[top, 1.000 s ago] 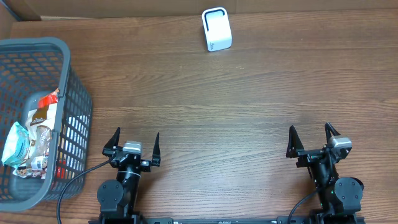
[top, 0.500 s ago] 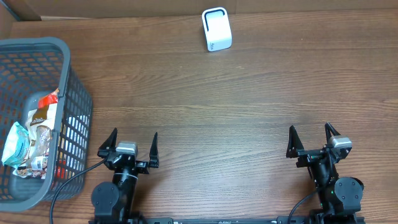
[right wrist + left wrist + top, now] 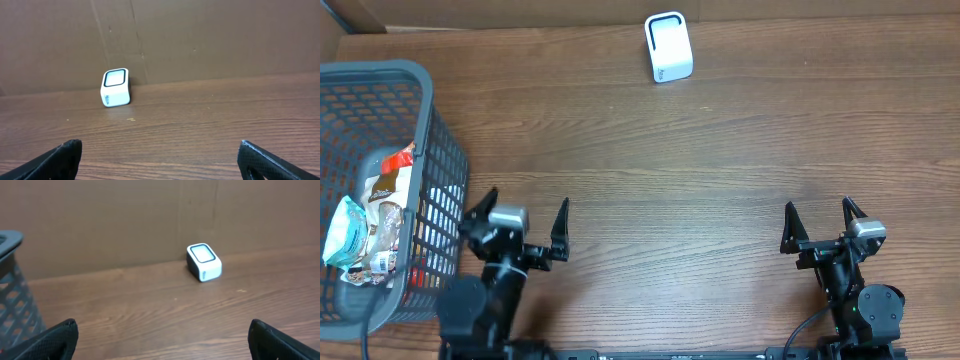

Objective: Scan the item barcode
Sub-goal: 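Move the left gripper over the grey basket and reach down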

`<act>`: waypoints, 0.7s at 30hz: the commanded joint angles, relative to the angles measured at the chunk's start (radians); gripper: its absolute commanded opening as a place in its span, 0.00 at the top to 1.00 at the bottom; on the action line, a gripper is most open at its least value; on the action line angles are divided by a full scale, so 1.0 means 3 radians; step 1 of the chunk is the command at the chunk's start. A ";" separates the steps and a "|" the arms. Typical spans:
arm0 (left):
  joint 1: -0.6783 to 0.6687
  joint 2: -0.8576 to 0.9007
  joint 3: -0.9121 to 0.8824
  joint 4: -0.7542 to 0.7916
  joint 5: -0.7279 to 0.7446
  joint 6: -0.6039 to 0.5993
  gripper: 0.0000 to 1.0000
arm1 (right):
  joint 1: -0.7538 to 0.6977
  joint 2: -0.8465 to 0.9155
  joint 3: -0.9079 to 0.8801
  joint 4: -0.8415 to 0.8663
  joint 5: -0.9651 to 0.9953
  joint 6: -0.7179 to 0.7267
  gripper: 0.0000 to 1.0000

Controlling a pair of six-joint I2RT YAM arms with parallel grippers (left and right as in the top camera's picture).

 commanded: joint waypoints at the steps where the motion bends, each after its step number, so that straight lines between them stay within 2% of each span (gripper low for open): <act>1: -0.0020 0.0369 0.0502 -0.0160 0.0239 -0.0045 0.00 | 0.0015 -0.0039 -0.0036 0.0011 0.0043 0.0024 0.00; 7: -0.0020 0.1109 0.1651 -0.0955 0.0332 -0.0043 0.00 | 0.0015 -0.0039 -0.0036 0.0011 0.0043 0.0024 0.00; 11: -0.0020 0.1651 0.2561 -0.1705 0.0328 -0.0041 0.00 | 0.0015 -0.0039 -0.0036 0.0011 0.0043 0.0024 0.00; 17: -0.0020 0.2618 0.4220 -0.3174 0.0304 0.0137 0.01 | 0.0015 -0.0039 -0.0036 0.0011 0.0043 0.0024 0.00; 21: -0.0020 0.3062 0.4986 -0.3661 0.0308 0.0132 0.01 | 0.0015 -0.0039 -0.0036 0.0011 0.0043 0.0024 0.00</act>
